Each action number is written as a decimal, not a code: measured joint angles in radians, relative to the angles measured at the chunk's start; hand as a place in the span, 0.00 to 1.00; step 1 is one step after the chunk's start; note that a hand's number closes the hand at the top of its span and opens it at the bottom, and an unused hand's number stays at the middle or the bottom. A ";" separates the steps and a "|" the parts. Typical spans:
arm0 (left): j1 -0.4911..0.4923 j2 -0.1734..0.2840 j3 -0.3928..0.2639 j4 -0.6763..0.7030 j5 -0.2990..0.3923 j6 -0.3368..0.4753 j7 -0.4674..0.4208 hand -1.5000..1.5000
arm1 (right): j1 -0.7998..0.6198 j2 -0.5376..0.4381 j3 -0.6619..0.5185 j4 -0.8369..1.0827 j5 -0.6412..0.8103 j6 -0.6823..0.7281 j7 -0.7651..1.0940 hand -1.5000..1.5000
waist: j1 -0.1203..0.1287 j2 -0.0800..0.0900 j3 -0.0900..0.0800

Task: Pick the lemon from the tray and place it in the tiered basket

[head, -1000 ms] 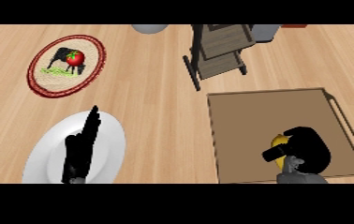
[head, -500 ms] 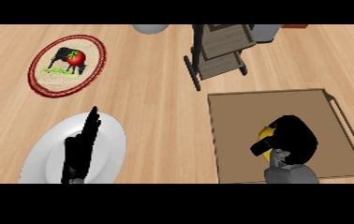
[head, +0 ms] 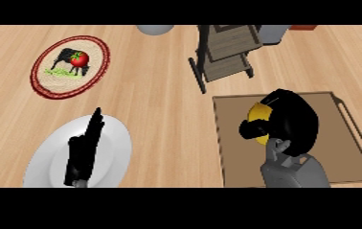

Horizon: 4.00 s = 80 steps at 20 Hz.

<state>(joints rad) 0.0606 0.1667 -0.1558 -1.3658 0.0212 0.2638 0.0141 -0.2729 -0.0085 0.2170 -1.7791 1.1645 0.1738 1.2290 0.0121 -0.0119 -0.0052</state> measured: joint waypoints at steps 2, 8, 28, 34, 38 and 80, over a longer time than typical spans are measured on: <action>0.005 0.002 0.000 0.003 -0.001 -0.001 -0.001 0.50 | -0.040 0.000 -0.013 -0.050 0.021 -0.007 0.006 1.00 | -0.004 -0.005 -0.001; 0.008 0.006 0.004 0.004 0.000 -0.002 0.007 0.50 | -0.199 0.003 -0.051 -0.175 0.158 -0.012 0.013 1.00 | -0.010 -0.017 -0.004; -0.010 -0.008 -0.017 0.003 -0.014 -0.009 0.014 0.50 | -0.881 0.005 -0.267 0.035 0.462 0.254 -0.043 1.00 | 0.026 -0.005 -0.002; -0.016 -0.017 -0.021 0.003 -0.019 -0.005 0.009 0.50 | -1.076 0.005 -0.430 0.213 0.507 0.301 -0.060 1.00 | 0.030 0.006 0.000; -0.016 -0.022 -0.016 0.008 -0.016 -0.004 -0.003 0.50 | -1.174 0.004 -0.537 0.348 0.509 0.304 -0.077 1.00 | 0.029 0.013 0.002; 0.013 -0.026 0.016 -0.007 -0.021 -0.003 0.010 0.50 | -1.179 0.005 -0.854 0.469 0.673 -0.520 -0.111 0.00 | -0.019 -0.002 0.004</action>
<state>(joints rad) 0.0736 0.1409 -0.1395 -1.3733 -0.0001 0.2606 0.0244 -1.4522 -0.0037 -0.6365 -1.3100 1.8375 -0.3462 1.1183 -0.0066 -0.0140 -0.0015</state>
